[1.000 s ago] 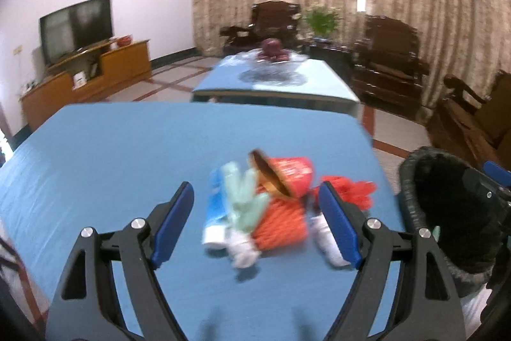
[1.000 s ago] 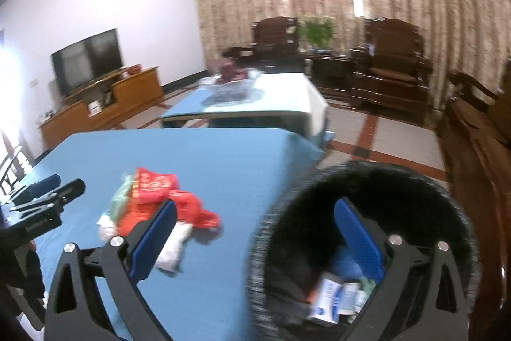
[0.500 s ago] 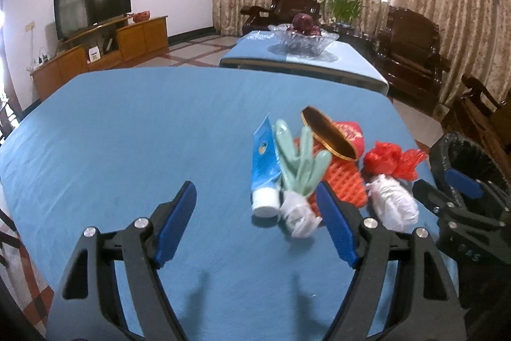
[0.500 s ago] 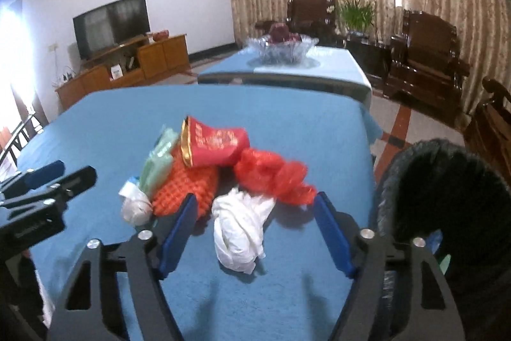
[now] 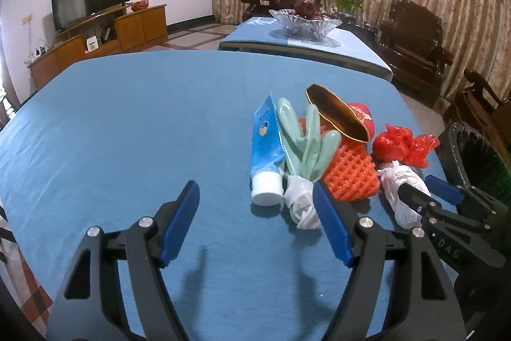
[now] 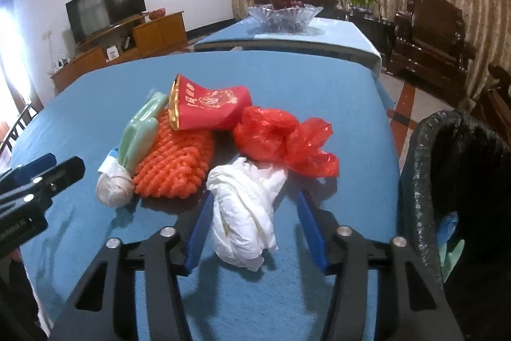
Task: Collect trash
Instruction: 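Grasp the green glove with white tissue in the left tool while the right tool grasps the white plastic bag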
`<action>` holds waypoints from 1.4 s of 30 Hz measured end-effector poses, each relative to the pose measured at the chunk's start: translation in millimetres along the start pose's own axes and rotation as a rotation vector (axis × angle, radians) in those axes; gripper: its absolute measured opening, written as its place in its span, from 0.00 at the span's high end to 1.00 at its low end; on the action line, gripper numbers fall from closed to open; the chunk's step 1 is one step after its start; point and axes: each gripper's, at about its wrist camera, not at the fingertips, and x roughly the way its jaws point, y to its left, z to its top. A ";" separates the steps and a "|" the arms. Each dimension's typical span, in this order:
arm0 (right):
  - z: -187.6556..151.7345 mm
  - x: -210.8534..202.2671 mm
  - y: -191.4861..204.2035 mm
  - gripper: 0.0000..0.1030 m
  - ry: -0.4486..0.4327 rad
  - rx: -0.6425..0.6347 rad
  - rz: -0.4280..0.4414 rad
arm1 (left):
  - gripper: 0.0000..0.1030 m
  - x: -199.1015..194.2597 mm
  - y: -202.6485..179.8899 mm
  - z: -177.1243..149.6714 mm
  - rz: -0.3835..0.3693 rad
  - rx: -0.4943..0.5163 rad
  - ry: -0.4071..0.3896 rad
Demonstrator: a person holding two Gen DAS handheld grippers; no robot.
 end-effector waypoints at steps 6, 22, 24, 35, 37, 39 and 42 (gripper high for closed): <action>-3.5 -1.7 6.0 0.81 0.019 -0.043 0.055 | 0.33 6.9 -9.5 -1.2 -0.018 -0.002 0.014; 5.9 -30.8 -16.4 0.82 -0.034 -0.010 0.059 | 0.60 39.8 -34.6 -4.0 -0.012 0.008 0.076; 4.1 -32.7 -14.9 0.82 -0.032 -0.012 0.065 | 0.73 41.2 -34.8 -4.3 -0.034 0.005 0.090; 3.9 -53.5 -7.8 0.82 -0.066 -0.030 0.099 | 0.79 11.2 -30.1 0.9 -0.013 -0.014 0.049; 7.2 -59.8 -6.8 0.82 -0.083 -0.031 0.104 | 0.79 0.9 -30.9 5.9 -0.017 -0.011 0.027; 8.7 -65.5 -6.7 0.82 -0.097 -0.033 0.107 | 0.80 -7.4 -32.2 7.3 -0.021 -0.017 0.013; 11.0 -72.8 -7.1 0.82 -0.114 -0.034 0.110 | 0.81 -19.6 -33.3 10.9 -0.033 -0.025 -0.011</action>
